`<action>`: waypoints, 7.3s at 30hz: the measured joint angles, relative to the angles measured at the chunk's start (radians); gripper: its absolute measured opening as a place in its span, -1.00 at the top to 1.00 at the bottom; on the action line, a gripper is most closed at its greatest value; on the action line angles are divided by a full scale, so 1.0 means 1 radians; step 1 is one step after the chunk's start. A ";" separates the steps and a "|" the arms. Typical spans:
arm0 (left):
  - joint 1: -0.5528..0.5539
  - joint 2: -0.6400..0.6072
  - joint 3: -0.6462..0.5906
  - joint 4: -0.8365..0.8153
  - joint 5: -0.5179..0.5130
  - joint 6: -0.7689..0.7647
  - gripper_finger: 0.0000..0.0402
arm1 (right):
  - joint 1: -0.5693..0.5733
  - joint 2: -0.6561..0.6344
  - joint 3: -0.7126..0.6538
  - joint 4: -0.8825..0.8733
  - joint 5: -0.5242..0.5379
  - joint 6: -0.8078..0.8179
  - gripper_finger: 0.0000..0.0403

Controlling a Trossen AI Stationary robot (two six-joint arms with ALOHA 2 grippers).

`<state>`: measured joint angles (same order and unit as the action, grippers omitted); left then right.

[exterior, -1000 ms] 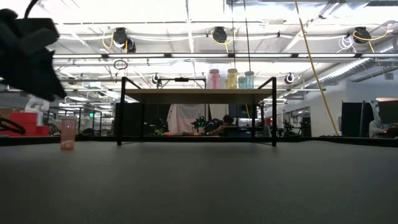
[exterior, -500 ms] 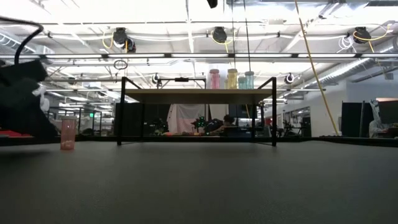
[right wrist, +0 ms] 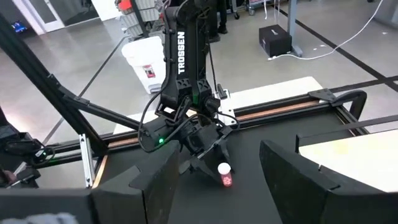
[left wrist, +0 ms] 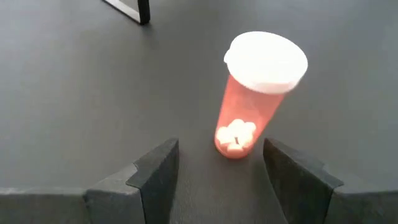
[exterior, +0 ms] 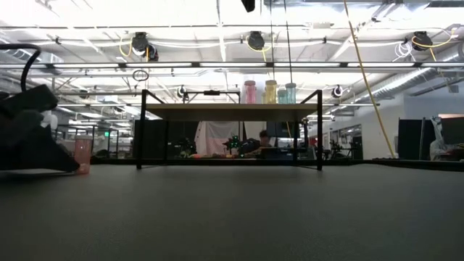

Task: Pick and place medicine bottles onto shelf by color
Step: Put the top left orange pill bottle on the shelf

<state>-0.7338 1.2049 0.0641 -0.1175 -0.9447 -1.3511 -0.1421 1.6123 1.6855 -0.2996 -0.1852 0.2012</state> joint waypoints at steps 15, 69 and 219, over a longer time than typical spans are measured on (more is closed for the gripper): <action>0.088 0.001 -0.056 0.236 -0.013 0.257 0.14 | -0.003 0.000 0.000 0.005 -0.002 0.066 -0.09; 0.618 -0.003 0.778 0.114 0.526 1.323 0.44 | 0.102 0.117 0.005 -0.077 0.111 -0.265 -0.38; 0.611 -0.335 0.780 -0.276 0.266 0.949 -0.66 | -0.420 0.443 0.459 -0.660 0.182 -0.317 0.38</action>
<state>-0.1230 0.8703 0.8444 -0.3931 -0.6787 -0.4023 -0.5621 2.0548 2.1441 -0.9597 -0.0034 -0.1159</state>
